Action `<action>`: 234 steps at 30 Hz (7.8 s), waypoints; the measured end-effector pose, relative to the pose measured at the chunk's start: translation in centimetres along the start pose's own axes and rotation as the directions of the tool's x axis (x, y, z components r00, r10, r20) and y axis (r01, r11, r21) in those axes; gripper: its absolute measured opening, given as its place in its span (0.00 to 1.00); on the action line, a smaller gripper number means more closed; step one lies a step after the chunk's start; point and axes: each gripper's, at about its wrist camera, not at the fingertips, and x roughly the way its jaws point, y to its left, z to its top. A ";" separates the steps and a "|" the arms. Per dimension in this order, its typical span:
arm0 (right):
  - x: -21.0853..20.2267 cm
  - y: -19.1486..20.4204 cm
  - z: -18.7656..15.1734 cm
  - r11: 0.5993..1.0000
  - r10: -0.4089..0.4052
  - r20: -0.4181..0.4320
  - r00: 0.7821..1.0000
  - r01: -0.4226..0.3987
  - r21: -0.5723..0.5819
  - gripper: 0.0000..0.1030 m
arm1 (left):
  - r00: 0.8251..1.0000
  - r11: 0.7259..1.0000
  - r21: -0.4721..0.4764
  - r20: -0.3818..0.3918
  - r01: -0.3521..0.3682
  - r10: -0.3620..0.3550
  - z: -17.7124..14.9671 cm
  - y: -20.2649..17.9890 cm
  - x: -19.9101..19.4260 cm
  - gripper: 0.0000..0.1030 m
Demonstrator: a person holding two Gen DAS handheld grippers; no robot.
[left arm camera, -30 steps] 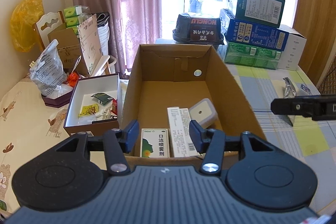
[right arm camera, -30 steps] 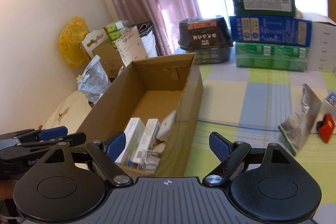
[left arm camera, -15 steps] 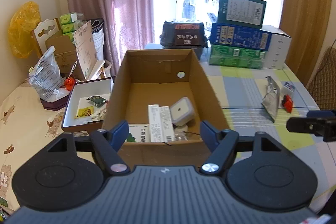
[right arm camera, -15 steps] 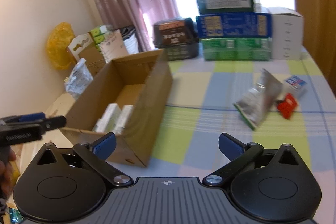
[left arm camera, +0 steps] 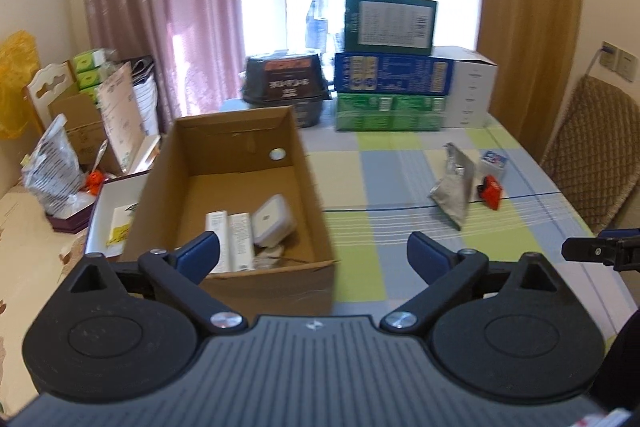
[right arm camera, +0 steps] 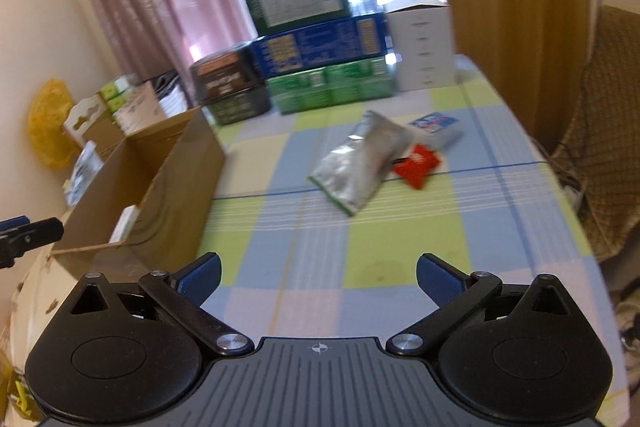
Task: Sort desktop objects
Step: 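Move both tools back toward the foil packet and red candy packet, then grasp the silver foil packet with the left gripper while the right grasps the red candy packet, then lift the foil packet and red candy packet and carry them toward the cardboard box, then carry the foil packet with the left gripper while the right carries the candy packet over the box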
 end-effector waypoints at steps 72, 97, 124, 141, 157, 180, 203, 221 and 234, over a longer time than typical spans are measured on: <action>25.6 -15.9 8.4 0.955 -0.018 -0.105 0.994 0.048 0.292 0.39 | 0.909 0.889 0.294 -0.336 0.350 -0.246 6.4 -17.5 33.3 0.87; 19.0 -12.7 4.1 0.996 -0.089 -0.229 0.969 0.093 0.008 0.27 | 0.845 0.905 0.150 -0.444 0.398 -0.298 2.4 -18.7 31.5 0.40; 18.5 -8.6 0.5 0.972 -0.125 -0.311 0.942 0.053 -0.230 0.35 | 0.846 0.945 0.027 -0.454 0.327 -0.280 -2.5 -14.4 24.6 0.66; 18.2 -9.4 0.8 0.979 -0.137 -0.300 0.944 0.082 -0.188 0.29 | 0.813 0.933 0.150 -0.547 0.328 -0.198 -3.1 -17.6 27.0 0.57; 16.9 -9.8 1.2 0.989 -0.109 -0.255 0.961 0.079 -0.123 0.28 | 0.824 0.931 0.203 -0.546 0.304 -0.150 -2.5 -17.0 25.5 0.33; 9.5 -4.7 2.0 0.996 -0.041 -0.144 0.989 0.029 -0.085 0.28 | 0.865 0.942 0.136 -0.454 0.306 -0.216 0.7 -13.0 17.9 0.33; 4.5 6.0 3.3 0.971 0.042 -0.061 0.997 -0.055 -0.232 0.28 | 0.932 0.965 0.113 -0.306 0.238 -0.194 2.3 -6.7 7.6 0.33; 7.6 17.1 4.8 0.918 0.162 -0.098 0.982 -0.186 -0.350 0.28 | 0.967 0.991 0.082 -0.240 0.106 -0.084 4.4 5.0 3.0 0.33; 12.4 22.2 6.3 0.891 0.225 -0.143 0.964 -0.263 -0.371 0.28 | 0.973 0.998 0.068 -0.231 0.013 0.004 7.6 12.3 4.9 0.33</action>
